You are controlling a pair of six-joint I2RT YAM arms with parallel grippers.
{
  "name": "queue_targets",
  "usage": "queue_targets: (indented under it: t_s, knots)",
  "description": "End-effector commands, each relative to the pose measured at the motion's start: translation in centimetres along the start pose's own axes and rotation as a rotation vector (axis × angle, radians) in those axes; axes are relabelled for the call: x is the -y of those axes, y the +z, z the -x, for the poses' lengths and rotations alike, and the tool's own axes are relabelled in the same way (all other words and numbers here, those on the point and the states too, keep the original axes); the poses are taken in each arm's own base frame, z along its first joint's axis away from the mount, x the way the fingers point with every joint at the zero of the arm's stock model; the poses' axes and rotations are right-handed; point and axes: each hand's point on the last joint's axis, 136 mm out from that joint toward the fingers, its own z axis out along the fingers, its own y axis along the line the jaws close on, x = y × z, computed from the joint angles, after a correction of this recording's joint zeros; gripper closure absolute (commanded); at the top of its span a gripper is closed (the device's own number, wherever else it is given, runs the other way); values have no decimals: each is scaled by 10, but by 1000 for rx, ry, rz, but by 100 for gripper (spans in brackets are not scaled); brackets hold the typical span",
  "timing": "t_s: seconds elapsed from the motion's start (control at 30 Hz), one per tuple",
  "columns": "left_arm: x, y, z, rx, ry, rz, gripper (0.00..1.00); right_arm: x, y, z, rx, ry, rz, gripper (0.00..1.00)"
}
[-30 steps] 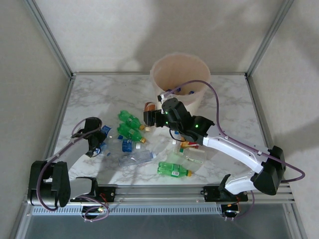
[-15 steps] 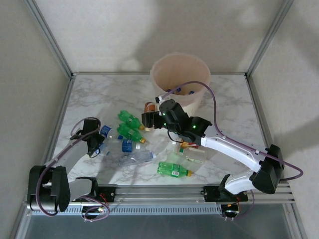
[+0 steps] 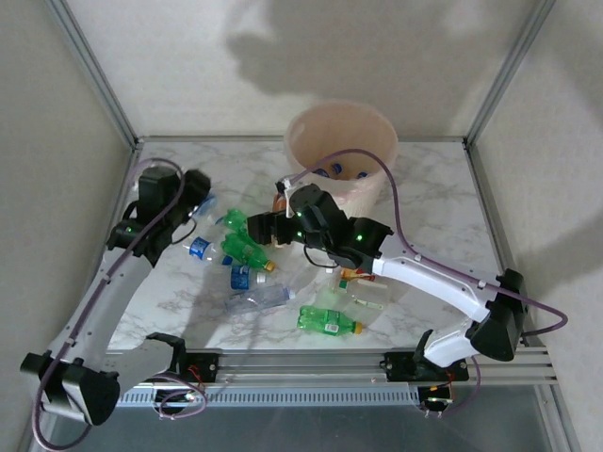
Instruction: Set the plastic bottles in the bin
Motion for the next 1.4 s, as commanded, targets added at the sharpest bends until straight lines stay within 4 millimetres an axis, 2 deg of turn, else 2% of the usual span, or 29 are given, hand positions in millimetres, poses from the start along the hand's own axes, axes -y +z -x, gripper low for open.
queue_targets:
  t_s: [0.0,0.1,0.17,0.33,0.4,0.47,0.83,1.07,1.3,1.37]
  knots:
    - [70,-2,-13,-79,-5,-206,41,-32,-15,28,53,2,110,7]
    - [108,-7,-21,-106,5,-299,41,-39,-22,36,66,-2,136,7]
    - [126,-11,-25,-118,12,-341,40,-34,-25,40,76,15,113,11]
    - [151,-18,-37,-157,22,-406,40,-21,-27,48,90,83,86,25]
    - [158,-21,-42,-171,32,-433,40,-17,-26,50,88,102,77,26]
    - [162,-24,-46,-181,47,-454,40,-17,-28,53,97,105,78,27]
    - [175,-29,-66,-259,67,-521,40,-3,-33,68,127,124,38,46]
    - [185,-27,-87,-332,82,-563,41,-2,-33,70,129,123,44,57]
    - [184,-26,-86,-317,79,-556,38,-1,-37,69,130,123,48,74]
    - [185,-25,-85,-314,74,-559,33,-1,-39,69,132,124,49,78]
